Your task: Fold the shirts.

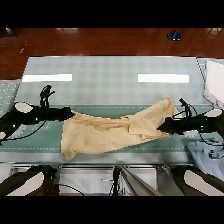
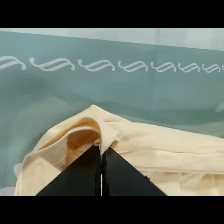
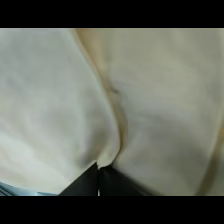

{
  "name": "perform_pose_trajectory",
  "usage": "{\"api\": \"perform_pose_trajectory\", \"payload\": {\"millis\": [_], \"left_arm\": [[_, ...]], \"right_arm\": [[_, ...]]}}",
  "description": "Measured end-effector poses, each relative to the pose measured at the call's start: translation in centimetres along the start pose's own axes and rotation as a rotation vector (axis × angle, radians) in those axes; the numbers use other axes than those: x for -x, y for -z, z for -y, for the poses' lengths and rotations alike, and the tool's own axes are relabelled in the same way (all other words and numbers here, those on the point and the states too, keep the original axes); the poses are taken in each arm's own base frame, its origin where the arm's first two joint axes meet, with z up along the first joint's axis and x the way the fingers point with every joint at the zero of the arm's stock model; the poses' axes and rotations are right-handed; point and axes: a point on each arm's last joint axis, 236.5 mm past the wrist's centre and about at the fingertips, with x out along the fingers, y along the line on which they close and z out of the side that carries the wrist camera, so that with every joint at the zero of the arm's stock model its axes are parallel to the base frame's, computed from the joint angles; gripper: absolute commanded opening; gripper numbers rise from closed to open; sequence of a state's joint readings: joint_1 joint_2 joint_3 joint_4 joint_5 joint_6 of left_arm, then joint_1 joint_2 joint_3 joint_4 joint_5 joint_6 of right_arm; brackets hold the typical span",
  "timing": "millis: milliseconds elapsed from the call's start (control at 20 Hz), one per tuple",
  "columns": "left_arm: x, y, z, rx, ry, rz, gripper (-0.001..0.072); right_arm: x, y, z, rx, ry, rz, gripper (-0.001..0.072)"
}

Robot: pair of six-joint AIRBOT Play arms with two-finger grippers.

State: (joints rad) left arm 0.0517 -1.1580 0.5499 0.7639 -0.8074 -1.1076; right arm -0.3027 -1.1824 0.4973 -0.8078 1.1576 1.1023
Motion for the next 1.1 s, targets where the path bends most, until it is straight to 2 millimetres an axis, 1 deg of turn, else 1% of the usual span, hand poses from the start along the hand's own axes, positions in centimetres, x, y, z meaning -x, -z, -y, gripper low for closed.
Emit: {"api": "perform_pose_trajectory", "payload": {"millis": [100,200,400,550,800,900,1000,1100], "left_arm": [[0.0,0.0,0.0,0.0,0.001,-0.002,0.0023],[0.0,0.1,0.1,0.0,0.002,-0.005,0.0024],[0.0,0.3,0.1,0.001,0.005,-0.011,0.0024],[0.0,0.5,0.2,0.001,0.01,-0.02,0.0024],[0.0,0.6,0.3,0.0,0.014,-0.027,0.0024],[0.0,0.7,0.4,0.001,0.015,-0.029,0.0024],[0.0,0.7,0.4,0.001,0.015,-0.031,0.0024],[0.0,0.7,0.3,0.001,0.015,-0.031,0.0024]], "right_arm": [[0.3,-0.5,-1.2,0.017,-0.036,0.014,0.0053],[1.4,-1.2,-2.9,0.06,-0.063,0.037,0.0042],[4.9,-2.5,-6.6,0.179,-0.099,0.1,0.0042],[7.0,-3.3,-8.8,0.229,-0.116,0.149,0.0042],[9.3,-5.3,-11.9,0.26,-0.179,0.245,0.0041],[10.0,-6.2,-12.9,0.254,-0.212,0.292,0.0027],[10.6,-7.4,-13.8,0.242,-0.242,0.346,0.0027],[11.5,-8.9,-14.5,0.22,-0.269,0.418,0.0027]]}}
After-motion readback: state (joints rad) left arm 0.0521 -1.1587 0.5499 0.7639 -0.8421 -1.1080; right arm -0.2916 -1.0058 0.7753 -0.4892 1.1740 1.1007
